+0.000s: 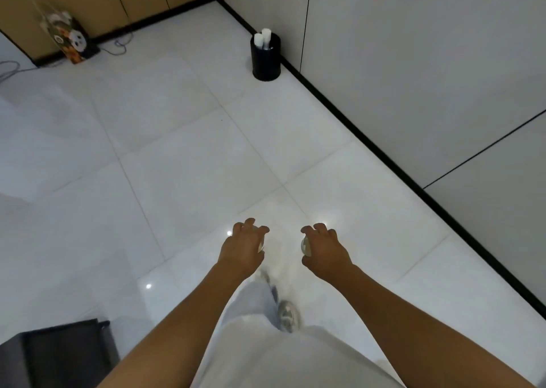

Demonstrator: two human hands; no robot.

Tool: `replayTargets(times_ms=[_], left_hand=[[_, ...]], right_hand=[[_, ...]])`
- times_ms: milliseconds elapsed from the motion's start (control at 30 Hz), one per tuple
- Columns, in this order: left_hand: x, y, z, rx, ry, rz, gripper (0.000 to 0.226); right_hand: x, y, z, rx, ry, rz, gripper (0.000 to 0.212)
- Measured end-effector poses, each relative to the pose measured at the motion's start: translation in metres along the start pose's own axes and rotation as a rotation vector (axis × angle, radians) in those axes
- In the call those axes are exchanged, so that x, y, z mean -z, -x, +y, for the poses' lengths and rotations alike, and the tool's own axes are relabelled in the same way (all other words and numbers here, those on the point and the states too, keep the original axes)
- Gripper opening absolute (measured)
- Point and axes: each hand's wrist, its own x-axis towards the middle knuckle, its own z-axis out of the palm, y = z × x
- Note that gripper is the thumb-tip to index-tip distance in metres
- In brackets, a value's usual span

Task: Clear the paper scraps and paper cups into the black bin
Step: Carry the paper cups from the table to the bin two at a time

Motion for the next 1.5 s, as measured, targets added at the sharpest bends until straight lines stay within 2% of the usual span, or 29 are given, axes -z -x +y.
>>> replayTargets(times_ms=[400, 533, 767, 933, 1133, 1367, 1500], left_hand=[[0.153, -0.286, -0.024, -0.087, 0.034, 0.004, 0.054], [0.215, -0.374, -0.020, -0.112, 0.035, 0.046, 0.055], [0.289, -0.517, -0.011, -0.112, 0.004, 0.027, 0.053], [0.362, -0.648, 0.008, -0.021, 0.073, 0.109, 0.052], [0.429, -0.757, 0.016, 0.044, 0.141, 0.160, 0.052], [0.483, -0.865, -0.030, 0.168, 0.179, 0.114, 0.053], [0.529, -0.942, -0.068, 0.186, 0.188, 0.145, 0.053]], right_hand=[[0.160, -0.278, -0.011, -0.007, -0.018, 0.046, 0.063], [0.227, -0.361, -0.014, -0.013, -0.028, 0.075, 0.064], [0.322, -0.501, 0.004, 0.005, 0.038, 0.065, 0.063], [0.423, -0.634, 0.025, 0.080, 0.067, 0.089, 0.063], [0.517, -0.750, 0.028, 0.121, 0.110, 0.038, 0.063], [0.573, -0.885, 0.006, 0.188, 0.170, -0.021, 0.062], [0.602, -0.966, -0.020, 0.188, 0.128, -0.040, 0.064]])
